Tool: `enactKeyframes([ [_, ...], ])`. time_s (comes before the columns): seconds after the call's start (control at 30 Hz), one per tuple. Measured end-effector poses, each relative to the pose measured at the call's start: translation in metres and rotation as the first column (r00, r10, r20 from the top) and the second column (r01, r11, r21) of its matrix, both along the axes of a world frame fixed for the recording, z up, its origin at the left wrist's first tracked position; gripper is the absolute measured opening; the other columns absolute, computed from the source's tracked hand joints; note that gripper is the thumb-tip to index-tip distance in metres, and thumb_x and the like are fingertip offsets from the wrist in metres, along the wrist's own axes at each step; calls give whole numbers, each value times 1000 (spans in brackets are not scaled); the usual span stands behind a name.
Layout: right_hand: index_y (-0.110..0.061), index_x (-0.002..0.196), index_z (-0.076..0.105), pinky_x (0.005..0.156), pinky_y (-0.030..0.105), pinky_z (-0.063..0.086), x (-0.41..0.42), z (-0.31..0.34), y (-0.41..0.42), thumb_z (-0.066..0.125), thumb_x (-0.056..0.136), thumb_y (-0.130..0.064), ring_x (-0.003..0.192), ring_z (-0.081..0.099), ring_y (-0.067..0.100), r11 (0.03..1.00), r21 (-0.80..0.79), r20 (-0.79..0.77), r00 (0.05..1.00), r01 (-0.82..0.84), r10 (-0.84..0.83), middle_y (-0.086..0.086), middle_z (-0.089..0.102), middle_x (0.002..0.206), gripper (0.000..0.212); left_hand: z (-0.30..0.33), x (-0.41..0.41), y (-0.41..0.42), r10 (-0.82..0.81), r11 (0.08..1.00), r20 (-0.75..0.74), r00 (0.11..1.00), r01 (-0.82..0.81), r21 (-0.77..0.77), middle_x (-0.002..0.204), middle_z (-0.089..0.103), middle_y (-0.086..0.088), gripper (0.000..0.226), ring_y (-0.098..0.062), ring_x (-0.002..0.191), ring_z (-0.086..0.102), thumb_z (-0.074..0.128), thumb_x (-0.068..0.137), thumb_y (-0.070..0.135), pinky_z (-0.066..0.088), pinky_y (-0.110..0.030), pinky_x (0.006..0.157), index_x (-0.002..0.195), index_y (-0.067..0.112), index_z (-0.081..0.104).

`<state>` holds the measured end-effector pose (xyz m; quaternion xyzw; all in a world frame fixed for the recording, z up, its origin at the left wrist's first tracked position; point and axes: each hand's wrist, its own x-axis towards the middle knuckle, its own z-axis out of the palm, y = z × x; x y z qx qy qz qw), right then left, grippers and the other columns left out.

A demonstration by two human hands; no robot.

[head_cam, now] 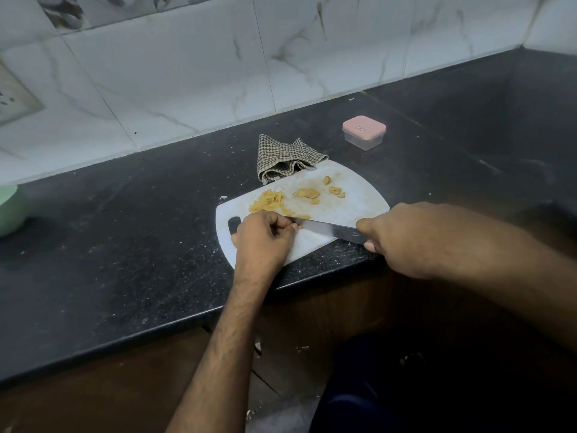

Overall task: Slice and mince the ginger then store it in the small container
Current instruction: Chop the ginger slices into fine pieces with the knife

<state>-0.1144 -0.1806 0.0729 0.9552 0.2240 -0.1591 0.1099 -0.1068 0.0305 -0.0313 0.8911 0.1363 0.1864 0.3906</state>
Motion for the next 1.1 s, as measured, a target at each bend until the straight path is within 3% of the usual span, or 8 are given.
enactKeyframes([
  [0.17,-27,130,44,75,34,38,11,-9,11,37,108,-29,87,45,25,999,-9,-23,999,-46,46,1,42,90,23,0,-2,-1,8,1000,-23,1000,-8,4,63,65,18,18,-5,70,62,78,84,25,56,-45,84,68,24,71],
  [0.37,-26,114,42,62,34,33,6,-41,-6,31,108,-39,71,45,22,978,187,151,986,-95,67,-3,42,77,18,7,-4,-8,17,1000,-26,1000,-18,-4,65,67,14,16,-6,73,63,74,80,23,54,-47,88,67,23,66],
  [0.5,-32,103,42,64,35,36,3,-45,-10,28,107,-45,74,46,22,960,270,173,985,-71,25,-6,44,77,19,6,-7,-3,23,1000,-32,999,-23,10,67,66,13,9,-8,74,63,67,75,21,55,-49,87,67,23,64],
  [0.77,-33,102,46,64,34,38,24,-40,-18,28,105,-50,71,46,23,961,267,292,956,-76,-5,-7,41,71,24,5,-6,-7,36,999,16,999,-36,-8,74,67,13,7,-7,76,63,64,69,35,53,-52,88,72,29,62],
  [0.83,-32,103,45,63,34,40,31,-43,-19,28,105,-50,67,45,23,962,251,339,941,-104,13,-6,41,70,25,2,-4,-5,29,999,27,999,-30,27,82,66,13,15,-6,81,62,72,72,40,52,-45,91,76,32,61],
  [0.93,-30,105,43,60,33,38,43,-52,-22,26,105,-51,65,46,25,962,245,407,913,-123,13,-4,43,71,27,0,-3,-3,10,993,-28,1000,-7,117,95,61,12,19,-8,93,56,80,80,42,32,-4,86,88,31,66],
  [1.0,-30,109,44,60,33,36,52,-58,-22,26,105,-51,67,49,27,958,254,448,894,-135,7,-1,53,77,28,0,-2,-3,21,988,-42,999,-15,154,96,59,13,19,-11,98,54,79,82,43,23,-4,76,90,30,69],
  [1.1,-31,114,44,59,33,39,68,-68,-20,25,105,-52,73,61,29,944,283,498,867,-171,8,-2,65,88,30,1,-1,-5,15,986,-21,1000,-12,165,94,58,14,16,-11,97,55,78,83,43,22,-16,77,86,31,68],
])
